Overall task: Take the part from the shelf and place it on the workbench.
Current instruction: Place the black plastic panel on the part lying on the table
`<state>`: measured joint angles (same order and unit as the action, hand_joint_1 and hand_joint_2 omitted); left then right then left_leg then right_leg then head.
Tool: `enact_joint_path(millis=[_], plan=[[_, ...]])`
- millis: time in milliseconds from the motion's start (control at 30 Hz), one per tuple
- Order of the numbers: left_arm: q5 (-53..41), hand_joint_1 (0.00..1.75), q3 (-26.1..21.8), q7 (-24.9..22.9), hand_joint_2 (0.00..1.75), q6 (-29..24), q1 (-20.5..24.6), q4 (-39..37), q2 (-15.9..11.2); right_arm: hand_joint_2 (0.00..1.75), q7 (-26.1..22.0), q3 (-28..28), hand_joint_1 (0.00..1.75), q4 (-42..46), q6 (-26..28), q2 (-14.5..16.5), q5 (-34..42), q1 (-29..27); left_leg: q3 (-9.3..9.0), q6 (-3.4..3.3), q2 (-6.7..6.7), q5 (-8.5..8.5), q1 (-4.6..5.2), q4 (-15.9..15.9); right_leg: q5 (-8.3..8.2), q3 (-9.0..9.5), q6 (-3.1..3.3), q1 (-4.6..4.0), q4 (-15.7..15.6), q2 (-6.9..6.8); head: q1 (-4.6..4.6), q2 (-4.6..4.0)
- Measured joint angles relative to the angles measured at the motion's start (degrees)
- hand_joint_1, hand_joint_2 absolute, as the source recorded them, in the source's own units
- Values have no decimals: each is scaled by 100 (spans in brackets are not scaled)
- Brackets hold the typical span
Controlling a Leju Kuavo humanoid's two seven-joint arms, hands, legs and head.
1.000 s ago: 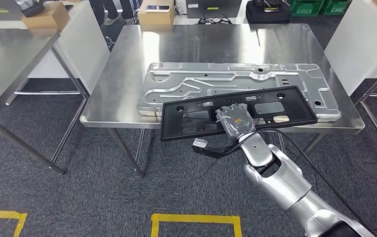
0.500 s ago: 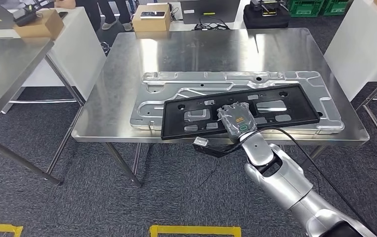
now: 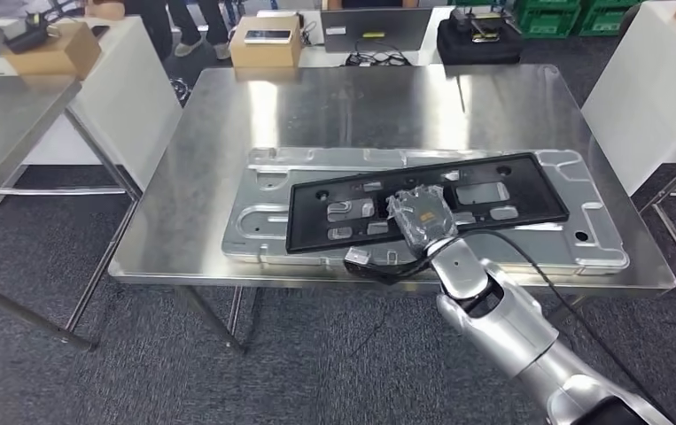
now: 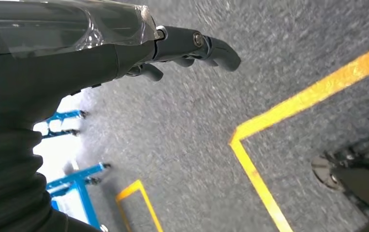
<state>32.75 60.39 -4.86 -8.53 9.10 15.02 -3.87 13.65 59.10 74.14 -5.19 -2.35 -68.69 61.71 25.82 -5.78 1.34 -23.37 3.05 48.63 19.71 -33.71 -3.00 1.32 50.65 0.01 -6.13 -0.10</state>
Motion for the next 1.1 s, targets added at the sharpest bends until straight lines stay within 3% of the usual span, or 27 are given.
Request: enact_joint_path(millis=[67,100,167,233,267,300,333,433,467,500,567,633,733,767,800,833,933,967,1000,1100], plan=[[-3,0,0,9,175,-7,-13,1,-7,175,-1,1,175,-1,5,3,8,7,3,33,-7,-65,-4,86,28,51,90,26,15,9,1,0],[-4,0,0,16,175,-11,-17,2,-8,175,-1,1,175,-1,5,5,10,16,91,76,-14,-94,-21,282,50,84,111,42,17,12,-1,-1],[-5,0,0,25,175,-16,-23,4,-3,175,-1,1,175,0,5,10,10,29,527,203,-35,-261,-94,1047,112,154,133,56,16,28,-3,-1],[-6,0,0,25,175,-19,-37,4,-4,175,-2,1,175,-2,5,5,11,11,1089,305,-56,-595,-187,1861,205,236,132,59,16,33,-3,-1],[-7,0,0,26,175,-18,-52,3,-4,175,-2,2,175,-3,5,3,11,-6,1270,328,-64,-718,-214,2029,260,296,128,60,16,36,-2,-1],[-7,0,0,31,175,-18,-65,4,-4,175,-3,2,175,-4,5,1,12,-19,1347,329,-71,-732,-226,1981,319,369,125,58,15,38,-3,-1],[-7,0,0,37,175,-17,-74,3,-4,175,-3,3,175,-4,5,1,12,-24,1322,302,-74,-595,-222,1719,379,456,121,53,10,38,-3,-1],[-8,0,0,68,175,-14,-100,-2,-23,175,-2,3,175,-5,5,-5,11,5,1003,76,-71,397,-94,407,527,721,97,53,-81,35,-2,-1],[-10,0,0,80,175,-11,-112,-4,-33,175,-2,4,175,-5,5,-8,11,18,922,4,-57,641,-38,101,564,787,73,51,-130,41,-3,-1],[-13,0,0,91,175,-7,-129,-9,-45,175,-2,6,175,-5,5,-11,11,21,867,-36,-45,760,0,-81,581,834,50,38,-132,52,-3,-1],[-25,0,1,118,175,11,-151,-13,-53,175,-1,7,175,3,4,-13,15,27,736,-32,-28,750,-9,-177,632,896,11,2,-66,63,-3,-1],[-40,0,1,146,175,37,-153,-15,-55,175,2,5,175,21,3,-24,19,39,611,-29,-34,707,-43,-180,786,753,-14,-14,347,55,-2,-1],[-67,0,0,158,175,58,-150,-16,-55,175,6,5,175,32,0,-50,21,6,504,-87,-31,608,-39,-160,1309,-1,-28,-31,1569,45,-2,-1],[-75,0,1,159,175,63,-161,-16,-55,175,6,5,175,31,-1,-63,22,-22,468,-94,-25,566,-36,-151,1442,-217,-30,-34,1803,45,-2,-1],[-82,0,1,162,175,69,-175,-17,-55,175,6,5,175,31,-2,-75,23,-47,425,-92,-16,519,-34,-138,1462,-333,-28,-36,1814,44,-2,-1],[-86,0,1,175,175,76,-189,-17,-55,175,6,5,175,31,-4,-85,24,-66,373,-85,-7,465,-33,-122,1336,-353,-19,-37,1613,44,-2,-1],[-125,0,5,301,175,102,-207,-17,-56,175,11,4,175,33,-9,-123,25,-84,243,-44,12,302,-16,-60,355,-112,31,-48,386,45,-2,0],[-152,0,7,357,175,113,-204,-17,-58,175,11,4,175,33,-13,-141,26,-93,233,-31,18,253,-4,-39,105,-54,55,-52,118,42,-3,0],[-176,0,9,408,175,123,-206,-17,-62,175,10,2,175,34,-16,-164,26,-105,229,-17,24,211,8,-11,-20,-32,83,-52,-17,38,-3,0],[-206,0,14,502,175,119,-220,-22,-88,175,5,-10,175,50,-25,-211,26,-122,250,51,15,61,13,115,-54,1,147,-7,-38,29,-2,-1]])
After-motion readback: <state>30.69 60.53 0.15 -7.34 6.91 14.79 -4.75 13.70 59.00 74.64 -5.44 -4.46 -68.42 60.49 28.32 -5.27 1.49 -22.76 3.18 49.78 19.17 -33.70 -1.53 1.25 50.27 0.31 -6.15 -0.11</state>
